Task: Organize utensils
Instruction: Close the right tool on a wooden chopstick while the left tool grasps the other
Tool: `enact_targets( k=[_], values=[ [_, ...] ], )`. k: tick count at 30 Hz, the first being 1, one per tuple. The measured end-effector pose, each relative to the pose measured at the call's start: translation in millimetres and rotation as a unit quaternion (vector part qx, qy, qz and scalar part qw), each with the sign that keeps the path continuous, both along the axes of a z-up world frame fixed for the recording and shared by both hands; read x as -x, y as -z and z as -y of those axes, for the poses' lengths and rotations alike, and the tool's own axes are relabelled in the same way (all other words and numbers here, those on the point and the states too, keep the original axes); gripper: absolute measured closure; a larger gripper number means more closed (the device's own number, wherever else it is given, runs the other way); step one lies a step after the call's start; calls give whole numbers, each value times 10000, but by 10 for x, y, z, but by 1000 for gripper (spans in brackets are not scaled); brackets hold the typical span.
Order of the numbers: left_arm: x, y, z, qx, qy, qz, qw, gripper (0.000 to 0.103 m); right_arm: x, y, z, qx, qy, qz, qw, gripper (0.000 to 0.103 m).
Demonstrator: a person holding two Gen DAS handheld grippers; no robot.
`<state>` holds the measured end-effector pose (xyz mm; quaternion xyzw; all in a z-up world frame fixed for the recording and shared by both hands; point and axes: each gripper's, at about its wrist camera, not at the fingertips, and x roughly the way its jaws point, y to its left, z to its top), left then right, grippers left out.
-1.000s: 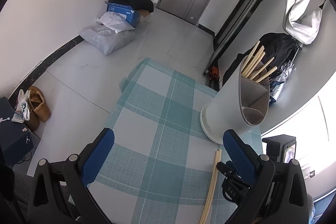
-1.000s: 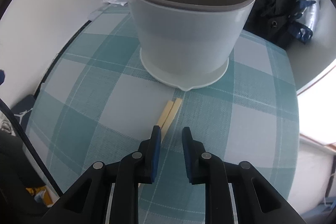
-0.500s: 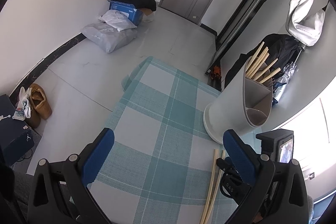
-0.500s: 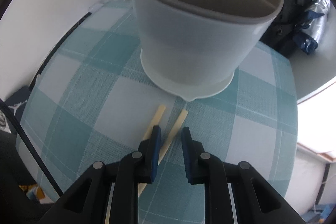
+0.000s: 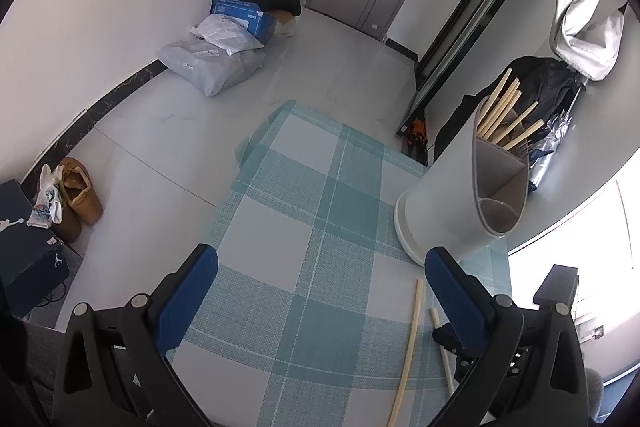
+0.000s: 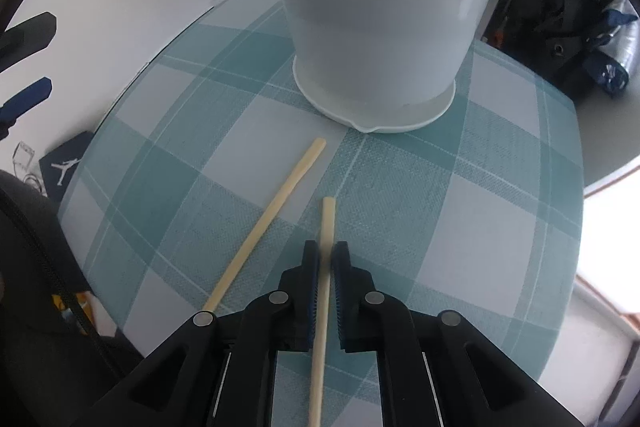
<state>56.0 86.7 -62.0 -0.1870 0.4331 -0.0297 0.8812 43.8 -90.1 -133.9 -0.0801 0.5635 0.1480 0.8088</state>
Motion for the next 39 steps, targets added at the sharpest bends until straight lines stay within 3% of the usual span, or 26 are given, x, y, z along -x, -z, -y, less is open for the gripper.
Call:
enact_targets(
  k=[6,9,15,20,25,28,32,37,39],
  values=[
    [-23,116,69,-328,29,-138,9994,1,-115,-8,-79,-68,-56,194,9998,87],
    [-45,190,151,-535,183,-238,9981,1,-94,39,-80,-157,-43,252,9996,97],
    [-89,350,514,-1006,866,-476,9900,1,-116,-103,270,-1060,513,262,9927,98],
    [-88,427,815,-1184,1450,-574,9806,1,-113,-358,866,-2087,1190,617,9687,98],
    [-163,498,1047,-1449,1818,-757,9696,1,-46,-509,1442,-3145,1801,859,9281,98],
    [-219,512,1117,-1515,1941,-872,9653,1,-74,-574,1632,-3485,1992,918,9113,98],
    [-278,524,1262,-1576,2162,-941,9589,3,-33,-640,1815,-3710,2033,1052,9000,98],
    [-316,589,1402,-1737,2381,-1048,9498,23,89,-668,1849,-3784,2037,1189,8951,98],
    [-344,641,1452,-1744,2448,-1160,9467,38,94,-694,1870,-3834,2040,1219,8925,98]
  ],
)
